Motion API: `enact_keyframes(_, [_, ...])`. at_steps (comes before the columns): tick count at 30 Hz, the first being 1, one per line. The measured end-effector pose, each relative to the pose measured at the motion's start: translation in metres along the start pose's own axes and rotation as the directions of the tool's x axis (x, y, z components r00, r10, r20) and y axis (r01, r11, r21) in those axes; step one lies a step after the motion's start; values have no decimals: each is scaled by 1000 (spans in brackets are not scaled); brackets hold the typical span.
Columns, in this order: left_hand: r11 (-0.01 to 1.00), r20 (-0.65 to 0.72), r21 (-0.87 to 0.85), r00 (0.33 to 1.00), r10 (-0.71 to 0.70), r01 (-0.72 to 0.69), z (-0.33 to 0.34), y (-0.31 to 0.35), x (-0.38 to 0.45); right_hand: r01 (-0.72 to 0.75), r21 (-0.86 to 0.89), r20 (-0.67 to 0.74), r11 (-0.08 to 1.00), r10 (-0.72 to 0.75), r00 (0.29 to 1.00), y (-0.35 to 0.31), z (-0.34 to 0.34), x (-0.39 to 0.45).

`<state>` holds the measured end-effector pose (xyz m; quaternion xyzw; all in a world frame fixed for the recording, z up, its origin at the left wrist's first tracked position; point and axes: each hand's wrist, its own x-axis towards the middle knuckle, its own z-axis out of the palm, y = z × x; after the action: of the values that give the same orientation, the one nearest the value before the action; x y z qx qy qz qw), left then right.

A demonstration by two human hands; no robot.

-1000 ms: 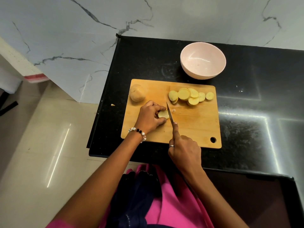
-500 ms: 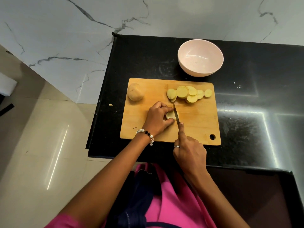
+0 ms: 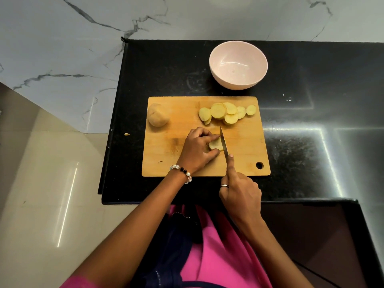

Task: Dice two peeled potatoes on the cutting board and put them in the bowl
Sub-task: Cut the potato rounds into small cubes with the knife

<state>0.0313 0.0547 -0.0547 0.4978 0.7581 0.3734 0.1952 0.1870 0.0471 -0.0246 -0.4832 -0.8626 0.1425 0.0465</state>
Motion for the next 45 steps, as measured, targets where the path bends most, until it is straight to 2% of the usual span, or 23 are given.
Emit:
enact_keyframes(5, [1000, -31, 18, 999, 15, -15, 2, 1, -3, 12, -49, 45, 999, -9, 999, -2, 0, -1])
enact_keyframes(11, [999, -70, 30, 997, 16, -14, 7, 2, -3, 25, -63, -12, 998, -26, 1000, 1, -3, -2])
enact_keyframes(19, [999, -87, 25, 996, 23, -21, 8, 1, -2, 54, -75, 4, 996, -54, 999, 2, 4, 2])
enact_keyframes(25, [1000, -102, 22, 995, 10, -7, 11, 1, -2, 72, -151, 30, 986, -68, 997, 7, 7, -4])
enact_keyframes(33, [1000, -124, 22, 992, 11, -9, 10, 0, -3, 91, -141, 11, 986, -90, 996, 22, 1, -6])
enact_keyframes(41, [1000, -141, 18, 990, 13, -10, 10, 0, -4, 28, -63, -34, 998, -30, 999, 56, -12, 17])
enact_keyframes(43, [1000, -133, 11, 991, 16, -15, 9, 0, -4, -17, 13, -57, 1000, 18, 998, 63, -13, 22])
enact_keyframes(45, [1000, -119, -1, 993, 24, -24, 7, -2, -4, 3, 134, -79, 991, 8, 997, 64, -14, 23])
